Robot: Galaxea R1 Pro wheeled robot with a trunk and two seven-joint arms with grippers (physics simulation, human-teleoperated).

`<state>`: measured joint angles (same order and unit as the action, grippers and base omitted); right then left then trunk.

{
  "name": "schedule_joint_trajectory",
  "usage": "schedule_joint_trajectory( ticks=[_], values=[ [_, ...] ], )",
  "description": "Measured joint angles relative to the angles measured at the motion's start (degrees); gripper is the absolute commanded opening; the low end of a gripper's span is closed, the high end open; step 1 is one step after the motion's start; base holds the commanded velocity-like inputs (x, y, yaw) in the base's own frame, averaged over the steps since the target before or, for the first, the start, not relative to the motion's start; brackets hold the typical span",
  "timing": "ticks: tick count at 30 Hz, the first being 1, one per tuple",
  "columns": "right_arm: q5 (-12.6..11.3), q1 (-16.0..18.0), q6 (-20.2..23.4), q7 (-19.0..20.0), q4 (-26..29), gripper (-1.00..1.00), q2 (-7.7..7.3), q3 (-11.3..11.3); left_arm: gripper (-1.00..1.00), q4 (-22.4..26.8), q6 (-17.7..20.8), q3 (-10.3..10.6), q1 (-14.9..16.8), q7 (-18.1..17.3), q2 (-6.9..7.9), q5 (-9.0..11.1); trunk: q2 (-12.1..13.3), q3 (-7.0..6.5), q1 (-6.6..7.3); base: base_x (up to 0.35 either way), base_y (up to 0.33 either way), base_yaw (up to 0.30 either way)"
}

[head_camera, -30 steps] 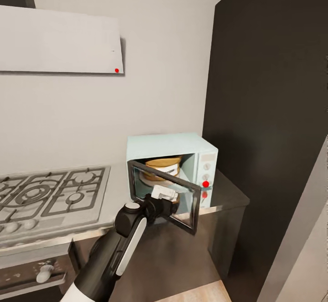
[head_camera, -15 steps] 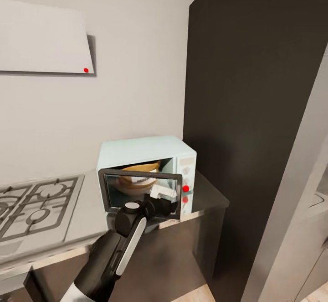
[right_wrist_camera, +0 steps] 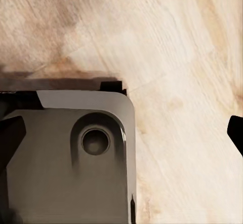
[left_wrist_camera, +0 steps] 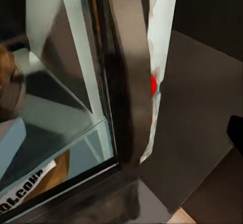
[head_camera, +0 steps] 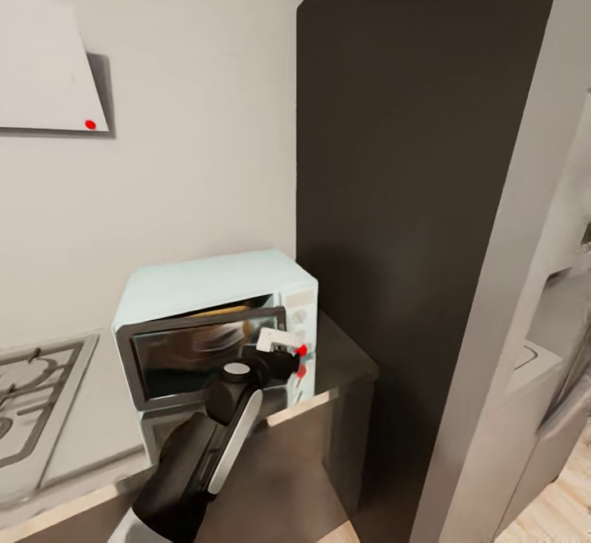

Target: In the kitchen, take the popcorn bag from the countertop, put it into the microwave, and heat it until the popcorn is cooked so the cooked popcorn ends up inside the bag.

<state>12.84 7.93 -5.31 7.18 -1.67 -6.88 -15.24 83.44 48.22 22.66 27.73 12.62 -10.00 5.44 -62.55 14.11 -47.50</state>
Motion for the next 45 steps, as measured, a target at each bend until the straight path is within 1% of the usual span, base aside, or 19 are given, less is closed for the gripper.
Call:
schedule_joint_trajectory(
  ticks=[4,10,11,15,16,21,27,30,31,32,33,34,36,40,41,42,43,44,45],
  values=[
    [0.0,0.0,0.0,0.0,0.0,1.00,-0.02,0.0,1.00,0.0,0.0,0.1,0.0,2.6,0.00,0.1,0.0,-0.12,0.00,0.111,0.000,-0.213],
    [0.0,0.0,0.0,0.0,0.0,1.00,-0.02,0.0,1.00,-0.1,0.1,-0.4,0.0,3.2,0.00,-0.1,0.0,-0.31,0.00,0.105,0.000,-0.210],
    [0.0,0.0,0.0,0.0,0.0,1.00,-0.04,0.0,1.00,-0.1,0.1,-0.9,0.0,3.2,0.00,-0.1,0.0,-0.34,0.00,0.094,0.000,-0.209],
    [0.0,0.0,0.0,0.0,0.0,1.00,-0.10,0.0,1.00,0.0,0.4,-6.6,0.0,3.3,0.15,-0.3,0.0,-0.43,-0.01,0.028,0.000,-0.047],
    [0.0,0.0,-0.4,0.0,0.0,1.00,0.05,0.0,1.00,0.0,0.4,-6.8,0.0,3.2,0.16,0.1,0.0,-0.43,-0.01,0.001,0.000,0.227],
    [0.0,0.0,-0.5,0.0,0.0,1.00,-0.03,0.0,1.00,-0.1,0.4,-6.9,0.0,3.2,0.15,0.1,0.0,-0.43,-0.01,0.000,0.000,0.223],
    [0.1,0.0,-0.2,0.0,0.0,1.00,-0.20,0.1,1.00,-0.1,0.4,-6.9,0.0,3.3,0.15,-0.1,0.0,-0.43,-0.01,0.001,0.000,0.023],
    [0.1,0.0,-0.2,0.1,0.0,1.00,-0.17,0.1,1.00,-0.1,0.5,-7.0,0.0,3.3,0.19,-0.3,0.0,-0.43,0.01,0.206,0.000,0.000],
    [0.1,0.0,-0.2,0.1,0.0,1.00,-0.18,0.1,1.00,0.5,1.6,-7.0,-0.2,3.0,0.16,-0.4,0.0,-0.42,0.05,0.288,0.000,0.000],
    [0.1,0.0,-0.2,0.1,0.0,1.00,-0.19,0.1,1.00,2.0,4.8,-7.0,-0.3,3.1,0.18,0.0,0.0,-0.42,0.12,0.298,0.000,0.000],
    [0.1,0.0,-0.2,0.1,0.0,1.00,-0.19,0.1,1.00,4.1,9.6,-6.9,0.0,3.0,0.19,0.3,0.0,-0.42,0.08,0.278,0.000,0.000],
    [0.1,0.0,-0.2,0.1,0.0,1.00,-0.19,0.1,1.00,5.7,11.3,-6.8,-0.7,3.0,0.20,0.9,0.0,-0.42,0.04,0.203,0.000,0.000],
    [0.1,0.0,-0.2,0.1,0.0,1.00,-0.20,0.1,1.00,6.4,11.5,-5.9,-1.5,3.1,0.20,0.5,0.0,-0.42,0.01,0.063,0.000,0.000],
    [0.1,0.0,-0.2,0.1,0.0,1.00,-0.27,0.1,1.00,3.4,11.7,-4.5,0.0,3.1,0.14,0.7,0.0,-0.42,0.00,-0.060,0.000,0.000],
    [0.1,0.0,-0.2,0.1,0.0,1.00,-0.28,0.2,1.00,2.4,9.1,-5.2,0.0,3.0,0.09,1.7,0.0,-0.43,-0.02,-0.274,0.000,0.000],
    [0.1,0.0,-0.3,0.1,0.0,1.00,-0.32,0.2,1.00,0.6,5.1,-5.0,0.0,2.9,0.06,1.0,0.0,-0.43,-0.03,-0.307,0.000,0.000],
    [0.1,0.0,-0.3,0.1,0.0,1.00,-0.35,0.2,1.00,-0.3,0.7,-6.4,-0.1,2.8,0.06,3.2,0.0,-0.41,-0.04,-0.325,0.000,0.000],
    [0.1,0.0,-0.4,0.1,0.0,1.00,-0.36,0.2,1.00,-0.2,0.4,-6.9,0.0,3.1,0.06,1.0,0.0,-0.43,-0.04,-0.335,0.000,0.000],
    [0.1,0.0,-0.4,0.1,0.0,1.00,-0.37,0.2,1.00,-0.2,0.5,-7.0,0.0,3.2,0.05,0.0,0.0,-0.43,-0.04,-0.342,0.000,0.000]
  ],
)
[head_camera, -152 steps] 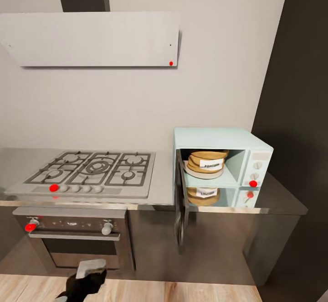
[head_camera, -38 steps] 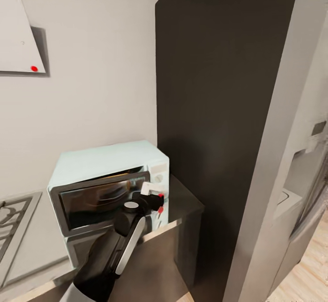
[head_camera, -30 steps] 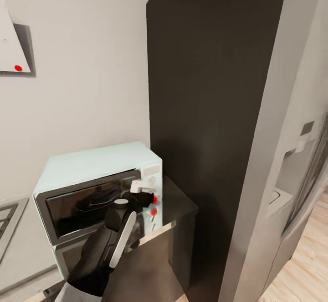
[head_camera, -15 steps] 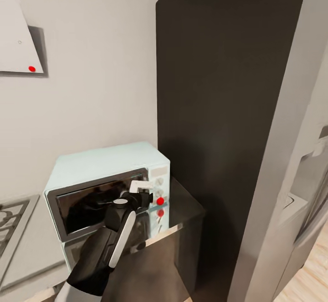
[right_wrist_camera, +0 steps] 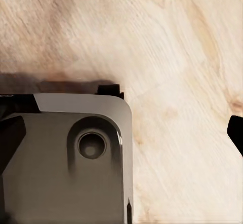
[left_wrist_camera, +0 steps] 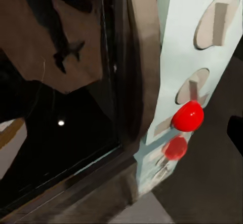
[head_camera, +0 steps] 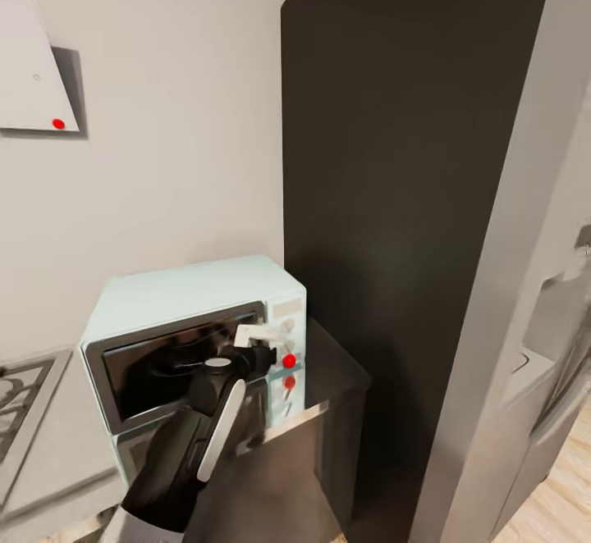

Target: In the kitchen, take the popcorn bag from the countertop, put it into the microwave, and heat it until the popcorn is cooked so the cooked popcorn ends up inside the bag.

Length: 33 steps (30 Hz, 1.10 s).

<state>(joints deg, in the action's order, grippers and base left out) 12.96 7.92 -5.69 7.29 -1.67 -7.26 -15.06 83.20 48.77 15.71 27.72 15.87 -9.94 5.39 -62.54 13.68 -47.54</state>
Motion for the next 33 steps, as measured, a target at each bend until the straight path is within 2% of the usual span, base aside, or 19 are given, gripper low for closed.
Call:
schedule_joint_trajectory(
  ticks=[9,16,19,22,23,25,26,27,28,29,31,32,33],
  values=[
    [0.0,0.0,-0.2,0.0,0.0,1.00,0.04,0.0,1.00,-0.2,0.0,0.2,0.0,0.1,-0.05,-0.1,0.0,0.00,0.00,-0.345,0.000,0.000],
    [0.1,0.0,-0.1,0.0,0.0,1.00,0.13,0.1,1.00,-1.4,-0.2,0.4,0.0,-0.1,-0.05,0.9,0.0,0.00,0.00,-0.346,0.000,0.000],
    [0.2,0.0,-0.1,0.0,0.0,1.00,0.18,0.1,1.00,-8.7,-1.2,1.3,0.0,-0.3,-0.05,3.6,0.0,0.00,0.00,-0.346,0.000,0.000],
    [0.2,0.0,-0.1,0.0,0.0,1.00,0.27,0.2,1.00,-14.0,-5.1,1.7,0.0,-0.2,-0.05,9.5,0.0,0.00,0.00,-0.345,0.000,0.000],
    [0.3,0.0,-0.1,0.0,0.0,1.00,0.31,0.2,1.00,-17.7,-7.1,1.8,0.0,-0.1,-0.05,11.6,0.0,0.01,0.00,-0.326,0.000,0.000],
    [0.3,0.0,-0.1,0.0,0.0,1.00,0.33,0.2,1.00,-22.5,-8.6,1.8,0.0,-0.4,-0.05,13.0,0.0,0.01,0.00,-0.172,0.000,0.000],
    [0.3,0.0,-0.1,0.0,0.0,1.00,0.36,0.2,1.00,-27.2,-10.9,1.7,0.0,-0.6,-0.05,14.5,0.0,0.01,0.01,-0.034,0.000,0.000],
    [0.3,0.0,-0.1,0.0,0.0,1.00,0.41,0.2,1.00,-35.6,-17.4,1.6,0.0,-0.8,-0.05,17.1,0.0,0.01,0.03,-0.017,0.000,0.000],
    [0.3,0.0,-0.1,0.0,0.0,1.00,0.43,0.2,1.00,-42.2,-21.9,1.5,0.0,-0.9,-0.05,18.5,0.0,0.02,0.03,-0.009,0.000,0.000],
    [0.3,0.0,-0.1,0.0,0.0,1.00,0.43,0.2,1.00,-47.9,-25.9,1.5,0.0,-1.0,-0.05,19.4,0.0,0.02,0.03,-0.006,0.000,0.000],
    [0.3,0.0,0.0,0.0,0.0,1.00,0.44,0.2,1.00,-55.8,-29.1,1.4,0.0,-1.1,-0.05,20.0,0.0,0.01,0.03,-0.003,0.000,0.000],
    [0.3,0.0,0.0,0.0,0.0,1.00,0.44,0.2,1.00,-62.4,-31.0,1.3,0.0,-1.6,-0.05,20.2,0.0,0.01,0.04,0.000,0.000,0.000],
    [0.3,0.0,0.0,0.0,0.0,1.00,0.44,0.2,1.00,-71.5,-32.5,1.2,0.0,-2.7,-0.05,20.2,0.0,0.01,0.03,0.000,0.000,0.000]
  ],
)
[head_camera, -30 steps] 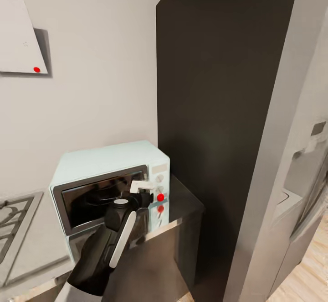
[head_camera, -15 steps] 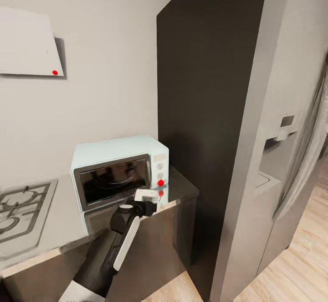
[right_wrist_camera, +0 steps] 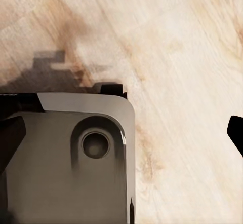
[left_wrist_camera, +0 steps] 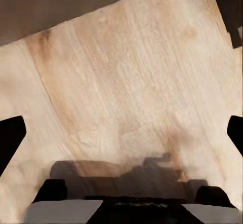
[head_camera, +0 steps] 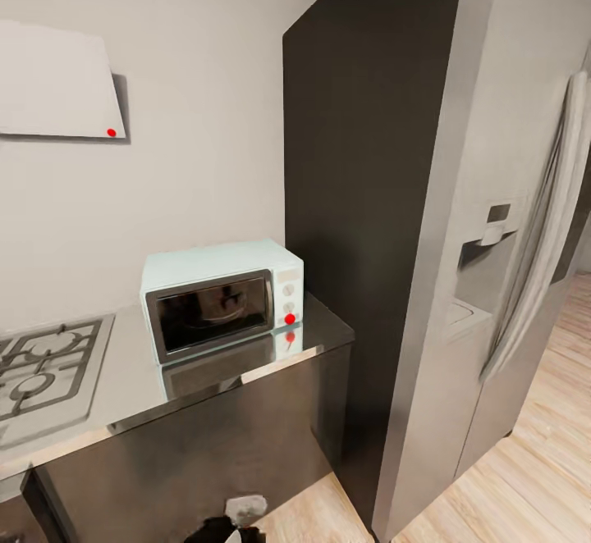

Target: In the kitchen, take the popcorn bag from the countertop, put it into the microwave, and heat it until the popcorn is cooked so the cooked popcorn ends up inside the bag.

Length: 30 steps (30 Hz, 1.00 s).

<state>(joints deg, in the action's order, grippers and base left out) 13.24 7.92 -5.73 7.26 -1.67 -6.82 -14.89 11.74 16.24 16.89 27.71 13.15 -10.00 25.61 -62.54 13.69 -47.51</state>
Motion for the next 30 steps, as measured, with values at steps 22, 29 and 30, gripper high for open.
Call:
schedule_joint_trajectory(
  ticks=[22,29,30],
  values=[
    [0.6,0.0,0.3,-4.6,0.2,1.00,0.40,1.4,1.00,-11.6,-16.2,0.0,-14.0,-16.4,9.43,3.4,0.0,-0.01,0.00,0.000,0.000,0.150],
    [0.6,0.0,0.0,-4.8,0.2,1.00,0.35,1.5,1.00,-11.5,-18.2,-0.1,-14.0,-16.3,9.48,3.5,0.0,-0.01,0.00,0.000,0.000,0.300],
    [0.6,0.0,0.0,-4.8,0.2,1.00,0.35,1.5,1.00,-11.5,-19.3,-0.1,-14.0,-16.2,9.48,3.6,0.0,-0.01,0.00,0.000,0.000,0.300]
  ],
)
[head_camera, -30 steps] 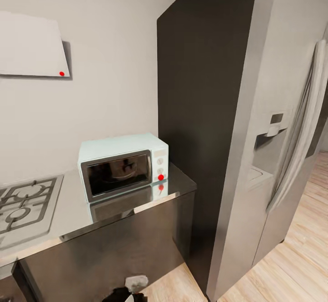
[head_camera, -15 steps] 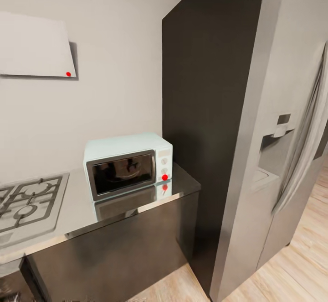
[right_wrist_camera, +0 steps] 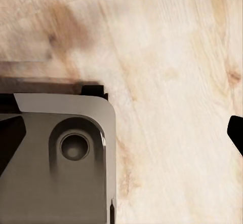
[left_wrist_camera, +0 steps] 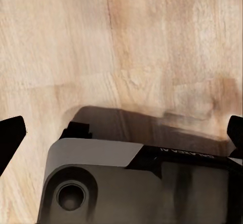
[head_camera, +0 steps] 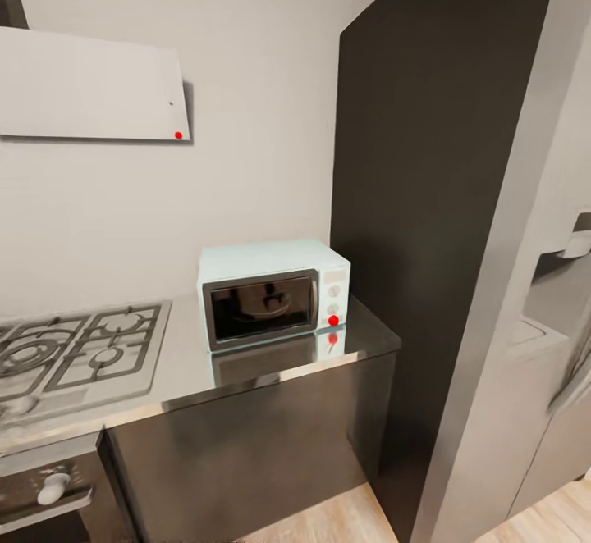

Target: In the kitchen, take the popcorn bag from the countertop, put it into the microwave, and heat it until the popcorn is cooked so the cooked popcorn ends up inside the bag.

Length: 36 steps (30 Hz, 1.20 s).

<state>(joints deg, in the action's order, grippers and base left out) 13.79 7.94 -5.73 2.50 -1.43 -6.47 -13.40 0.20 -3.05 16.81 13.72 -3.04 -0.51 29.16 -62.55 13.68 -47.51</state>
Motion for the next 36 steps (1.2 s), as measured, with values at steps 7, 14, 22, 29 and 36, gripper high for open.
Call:
schedule_joint_trajectory(
  ticks=[7,14,22,29,36],
  values=[
    [0.0,0.0,-0.1,-0.2,0.0,1.00,0.01,-0.1,1.00,-0.1,-2.1,0.0,0.0,0.4,0.02,0.0,0.0,0.00,0.00,0.000,0.000,0.300],
    [-0.2,0.0,0.0,-0.5,0.0,1.00,-0.09,-0.1,1.00,0.0,-2.2,0.0,-0.1,0.5,-0.22,0.0,0.0,0.00,0.00,0.000,0.000,0.300],
    [-0.3,0.0,0.2,-0.5,-0.2,1.00,-0.05,-0.1,1.00,-0.1,-2.1,0.0,-0.1,0.5,-0.25,0.0,0.0,0.00,0.00,0.000,0.000,0.300],
    [-0.2,0.0,0.1,-0.5,-0.2,1.00,0.00,-0.1,1.00,0.0,-2.2,0.0,-0.1,0.5,-0.26,0.0,0.0,0.00,0.00,0.000,0.000,0.300],
    [-0.3,0.0,0.1,-0.5,-0.2,1.00,0.00,-0.1,1.00,-0.1,-2.1,0.0,-0.1,0.5,-0.26,0.0,0.0,0.00,0.00,0.000,0.000,0.234]
  ],
)
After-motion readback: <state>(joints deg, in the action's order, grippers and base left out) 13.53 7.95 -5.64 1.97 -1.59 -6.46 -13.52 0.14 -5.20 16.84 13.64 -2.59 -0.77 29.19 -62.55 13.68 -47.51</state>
